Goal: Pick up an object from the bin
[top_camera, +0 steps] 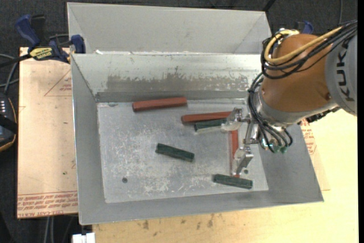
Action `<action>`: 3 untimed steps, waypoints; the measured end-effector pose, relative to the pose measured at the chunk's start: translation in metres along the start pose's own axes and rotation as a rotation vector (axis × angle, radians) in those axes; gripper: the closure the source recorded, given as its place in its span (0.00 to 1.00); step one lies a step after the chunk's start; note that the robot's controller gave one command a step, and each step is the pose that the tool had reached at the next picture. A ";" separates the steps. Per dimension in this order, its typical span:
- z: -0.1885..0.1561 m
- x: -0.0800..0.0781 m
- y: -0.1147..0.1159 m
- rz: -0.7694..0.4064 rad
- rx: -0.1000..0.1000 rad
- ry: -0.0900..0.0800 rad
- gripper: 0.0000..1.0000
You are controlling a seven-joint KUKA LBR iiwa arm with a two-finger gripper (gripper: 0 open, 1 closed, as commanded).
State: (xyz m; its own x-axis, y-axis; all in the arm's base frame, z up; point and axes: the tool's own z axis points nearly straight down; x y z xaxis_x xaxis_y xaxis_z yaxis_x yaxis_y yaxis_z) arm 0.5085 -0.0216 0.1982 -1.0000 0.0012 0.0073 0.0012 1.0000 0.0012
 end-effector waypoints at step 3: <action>0.121 0.019 -0.025 0.226 -0.003 -0.023 1.00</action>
Offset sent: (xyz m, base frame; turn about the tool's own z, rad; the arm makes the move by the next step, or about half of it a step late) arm -0.0239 -0.0016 -0.1282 -0.0998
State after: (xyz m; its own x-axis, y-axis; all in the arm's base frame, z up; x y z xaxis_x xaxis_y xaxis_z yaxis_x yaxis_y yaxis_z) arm 0.4888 -0.0461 0.0768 -0.9742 0.2252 -0.0149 0.2252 0.9743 0.0046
